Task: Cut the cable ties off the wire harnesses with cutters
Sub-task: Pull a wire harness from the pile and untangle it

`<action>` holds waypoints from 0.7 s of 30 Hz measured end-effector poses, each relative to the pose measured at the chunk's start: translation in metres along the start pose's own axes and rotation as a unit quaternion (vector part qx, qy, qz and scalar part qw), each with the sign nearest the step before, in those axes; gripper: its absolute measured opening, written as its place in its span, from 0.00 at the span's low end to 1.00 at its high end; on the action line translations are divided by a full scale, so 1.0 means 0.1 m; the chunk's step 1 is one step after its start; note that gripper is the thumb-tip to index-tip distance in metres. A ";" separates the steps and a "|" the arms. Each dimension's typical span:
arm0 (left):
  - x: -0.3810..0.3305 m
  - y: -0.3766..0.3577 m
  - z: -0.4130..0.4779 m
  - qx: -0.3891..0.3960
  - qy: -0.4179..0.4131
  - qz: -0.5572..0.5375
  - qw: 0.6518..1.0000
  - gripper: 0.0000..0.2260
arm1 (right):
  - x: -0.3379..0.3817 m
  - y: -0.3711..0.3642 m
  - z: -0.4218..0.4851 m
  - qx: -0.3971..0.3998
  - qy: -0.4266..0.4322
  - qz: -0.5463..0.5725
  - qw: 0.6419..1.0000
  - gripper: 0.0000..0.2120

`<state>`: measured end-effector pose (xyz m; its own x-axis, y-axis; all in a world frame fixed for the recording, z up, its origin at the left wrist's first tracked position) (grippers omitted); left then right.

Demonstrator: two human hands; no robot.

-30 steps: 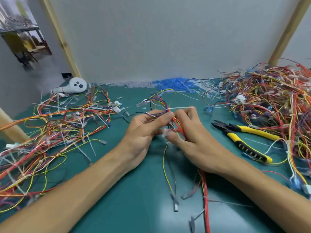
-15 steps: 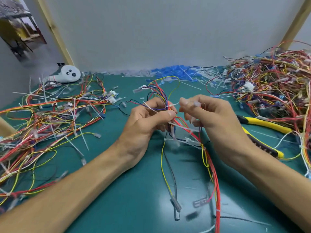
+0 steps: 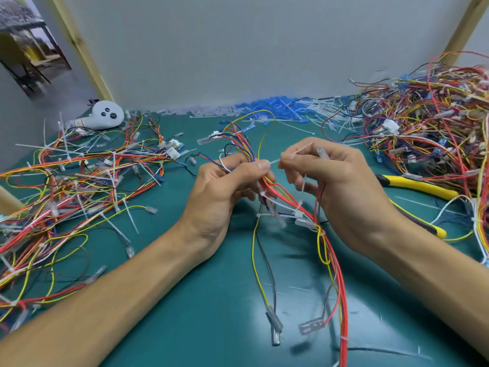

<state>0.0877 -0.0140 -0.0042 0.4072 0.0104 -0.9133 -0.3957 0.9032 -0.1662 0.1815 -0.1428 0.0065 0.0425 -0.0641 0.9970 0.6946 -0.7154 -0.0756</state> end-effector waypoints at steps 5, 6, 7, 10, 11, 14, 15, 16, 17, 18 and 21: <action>-0.02 0.03 -0.01 -0.017 -0.026 0.033 0.999 0.11 | 0.07 0.01 -0.05 -0.026 0.050 0.005 0.998 0.04; -0.02 0.03 -0.01 -0.021 -0.031 0.038 0.999 0.11 | 0.08 0.02 -0.06 -0.039 0.058 0.002 0.998 0.04; -0.03 0.03 0.00 -0.024 -0.036 0.045 0.998 0.10 | 0.08 0.04 -0.07 -0.055 0.064 -0.002 0.996 0.04; -0.02 0.03 0.01 -0.029 -0.050 0.054 0.997 0.09 | 0.08 0.08 -0.08 -0.091 0.070 -0.006 0.993 0.03; -0.02 0.04 0.01 -0.030 -0.050 0.050 0.997 0.09 | 0.09 0.09 -0.08 -0.096 0.071 -0.015 0.993 0.03; -0.01 0.09 0.03 -0.040 -0.036 0.021 0.998 0.08 | 0.18 0.08 -0.04 -0.054 0.069 -0.166 0.982 0.03; -0.01 0.13 0.04 -0.046 -0.029 0.007 0.998 0.08 | 0.22 0.08 -0.05 -0.026 0.061 -0.220 0.973 0.02; -0.01 0.17 0.06 -0.054 -0.024 -0.006 0.998 0.07 | 0.28 0.10 -0.06 0.006 0.054 -0.251 0.966 0.03; -0.01 0.21 0.08 -0.064 -0.019 -0.017 0.998 0.06 | 0.36 0.16 -0.07 0.031 0.053 -0.266 0.962 0.09; -0.01 0.24 0.09 -0.075 -0.014 -0.024 0.997 0.06 | 0.45 0.23 -0.07 0.046 0.054 -0.273 0.959 0.16; 0.02 0.30 0.10 -0.099 0.003 -0.024 0.995 0.08 | 0.56 0.60 -0.01 -0.028 0.004 -0.407 0.913 0.23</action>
<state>0.0850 0.0176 -0.0070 0.4248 -0.0349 -0.9046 -0.5306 0.8000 -0.2801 0.2247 -0.1895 0.0574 -0.4776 0.4994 0.7229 0.4557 -0.5626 0.6898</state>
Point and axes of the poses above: each hand's wrist, its own z-axis towards the middle knuckle, its own y-axis out of the back of the hand, x = y × z, the point moved 7 cm from there along z, towards the middle knuckle, and after that the axes turned 11 degrees about -y, right-handed, at the moved point
